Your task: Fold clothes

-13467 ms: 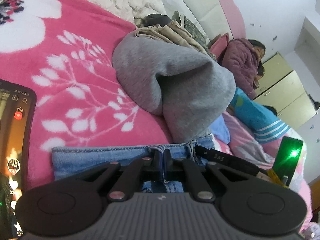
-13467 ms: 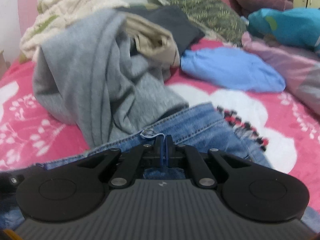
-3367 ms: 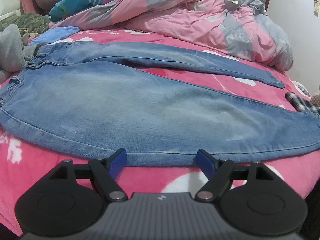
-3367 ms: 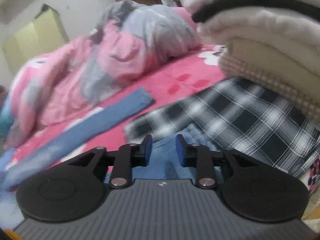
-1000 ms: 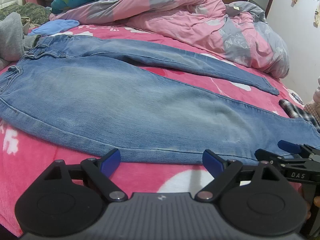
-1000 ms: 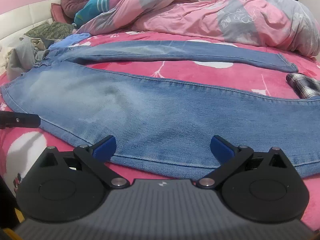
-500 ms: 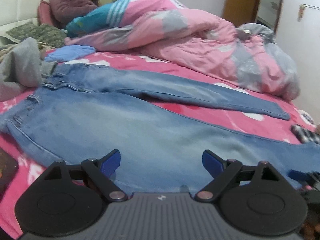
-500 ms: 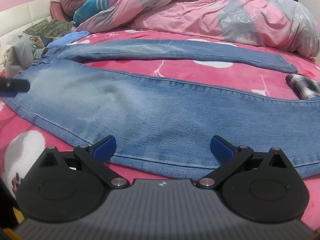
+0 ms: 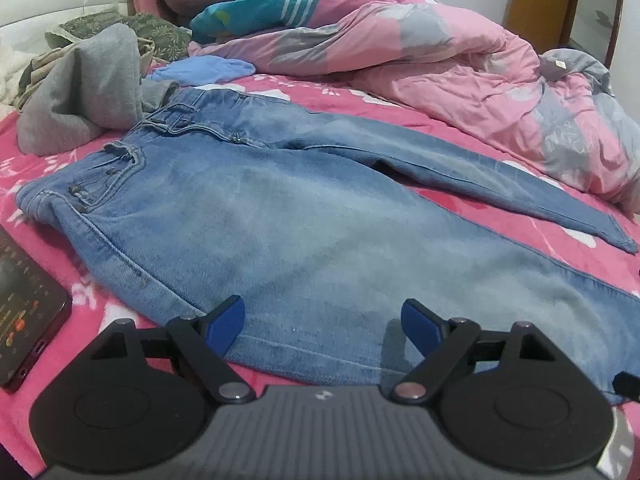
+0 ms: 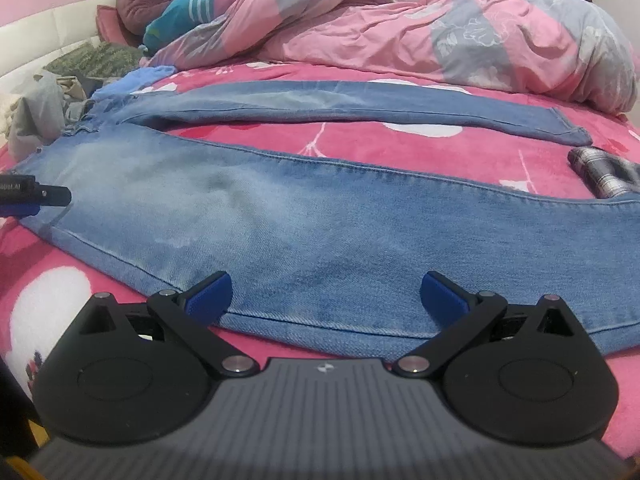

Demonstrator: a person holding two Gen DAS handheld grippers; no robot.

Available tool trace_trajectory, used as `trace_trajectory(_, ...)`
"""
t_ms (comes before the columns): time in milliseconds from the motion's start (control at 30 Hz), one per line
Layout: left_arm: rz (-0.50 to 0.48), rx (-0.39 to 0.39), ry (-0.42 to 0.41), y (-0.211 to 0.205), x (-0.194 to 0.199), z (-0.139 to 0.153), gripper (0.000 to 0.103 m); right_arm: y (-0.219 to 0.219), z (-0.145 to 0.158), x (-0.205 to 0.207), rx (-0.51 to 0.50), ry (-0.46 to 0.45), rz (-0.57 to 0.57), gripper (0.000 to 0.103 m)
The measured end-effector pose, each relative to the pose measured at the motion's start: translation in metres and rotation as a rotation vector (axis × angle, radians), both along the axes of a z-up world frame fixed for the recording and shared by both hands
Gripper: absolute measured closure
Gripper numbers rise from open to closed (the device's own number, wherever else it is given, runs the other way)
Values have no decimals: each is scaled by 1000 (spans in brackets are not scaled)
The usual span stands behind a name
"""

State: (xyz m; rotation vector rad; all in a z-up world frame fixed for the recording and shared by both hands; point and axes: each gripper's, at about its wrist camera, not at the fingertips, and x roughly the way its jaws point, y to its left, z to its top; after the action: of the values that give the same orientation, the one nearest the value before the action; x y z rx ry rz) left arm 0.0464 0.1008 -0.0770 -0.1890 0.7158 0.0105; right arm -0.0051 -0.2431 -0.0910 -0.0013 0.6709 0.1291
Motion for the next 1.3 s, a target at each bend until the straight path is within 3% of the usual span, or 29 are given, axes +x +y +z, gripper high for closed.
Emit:
trace_trajectory(300, 2, -32, 7, 6, -1, 0, 16, 20, 32, 18, 27, -88, 48, 1)
trace_trajectory(500, -3, -27, 15, 5, 1, 1, 15, 41, -4, 41, 36, 17, 63, 1)
trace_trajectory(567, -4, -24, 16, 5, 2, 0, 14, 51, -12, 29, -23, -48, 63, 1)
trace_trajectory(1300, 1, -17, 30, 2, 3, 1, 12, 49, -12, 19, -11, -44, 69, 1)
